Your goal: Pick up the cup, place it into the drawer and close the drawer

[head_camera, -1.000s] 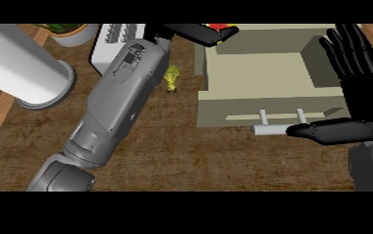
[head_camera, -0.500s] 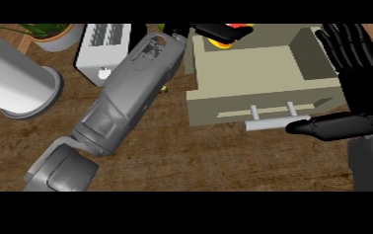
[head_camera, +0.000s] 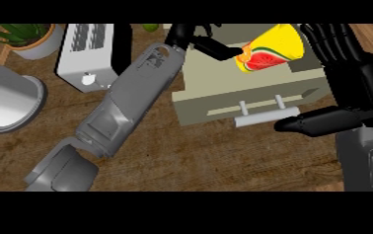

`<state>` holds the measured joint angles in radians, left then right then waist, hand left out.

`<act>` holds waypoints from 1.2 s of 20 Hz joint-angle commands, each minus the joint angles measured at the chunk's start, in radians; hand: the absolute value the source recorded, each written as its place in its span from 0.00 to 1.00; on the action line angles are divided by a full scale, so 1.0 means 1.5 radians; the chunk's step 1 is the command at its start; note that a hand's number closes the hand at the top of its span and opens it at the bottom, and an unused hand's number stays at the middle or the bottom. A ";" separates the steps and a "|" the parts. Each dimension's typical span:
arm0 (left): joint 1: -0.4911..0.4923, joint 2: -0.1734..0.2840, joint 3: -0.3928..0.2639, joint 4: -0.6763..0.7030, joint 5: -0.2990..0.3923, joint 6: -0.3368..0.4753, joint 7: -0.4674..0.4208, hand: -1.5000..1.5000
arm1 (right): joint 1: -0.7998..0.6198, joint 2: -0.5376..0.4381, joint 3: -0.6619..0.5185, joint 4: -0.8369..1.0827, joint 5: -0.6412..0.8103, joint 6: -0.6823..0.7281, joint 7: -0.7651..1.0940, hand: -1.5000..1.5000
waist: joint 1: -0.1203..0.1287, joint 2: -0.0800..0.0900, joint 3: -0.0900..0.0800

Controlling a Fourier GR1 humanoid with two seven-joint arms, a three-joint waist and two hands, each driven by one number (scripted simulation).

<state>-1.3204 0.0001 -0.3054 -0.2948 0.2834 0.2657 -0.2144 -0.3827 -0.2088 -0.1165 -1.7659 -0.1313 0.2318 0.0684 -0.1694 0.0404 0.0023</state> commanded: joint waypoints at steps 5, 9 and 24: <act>0.039 0.000 -0.006 -0.039 0.092 0.002 -0.048 0.00 | -0.015 0.029 0.060 0.014 -0.053 0.066 -0.006 0.00 | -0.031 0.009 0.000; 0.042 0.000 0.016 -0.064 0.144 -0.028 -0.100 0.00 | -0.031 0.021 0.103 -0.003 -0.107 0.144 0.006 1.00 | -0.036 0.010 -0.001; 0.049 0.000 0.039 -0.062 0.246 0.048 -0.207 0.00 | 0.059 -0.143 0.224 -0.037 0.165 0.237 0.042 0.00 | 0.058 -0.018 -0.001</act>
<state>-1.2548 0.0001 -0.2595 -0.3915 0.6254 0.3112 -0.4927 -0.3380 -0.3820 0.1871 -1.7853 -0.0516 0.6156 0.1621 -0.1118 0.0222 0.0007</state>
